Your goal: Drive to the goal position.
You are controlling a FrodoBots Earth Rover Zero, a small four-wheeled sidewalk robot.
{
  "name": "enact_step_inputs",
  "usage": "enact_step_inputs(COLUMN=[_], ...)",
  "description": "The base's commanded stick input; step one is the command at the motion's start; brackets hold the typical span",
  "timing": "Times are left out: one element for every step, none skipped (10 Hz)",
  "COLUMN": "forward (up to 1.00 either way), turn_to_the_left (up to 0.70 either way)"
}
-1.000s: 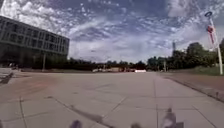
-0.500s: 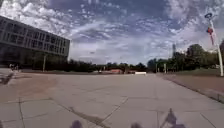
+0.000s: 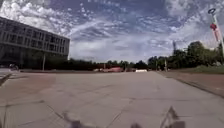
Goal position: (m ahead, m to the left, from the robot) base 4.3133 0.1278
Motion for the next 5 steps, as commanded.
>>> enact_step_inputs(forward=[0.7,0.7,0.7,0.7,0.7], turn_to_the_left=[-0.26,-0.35,-0.35,-0.35,-0.35])
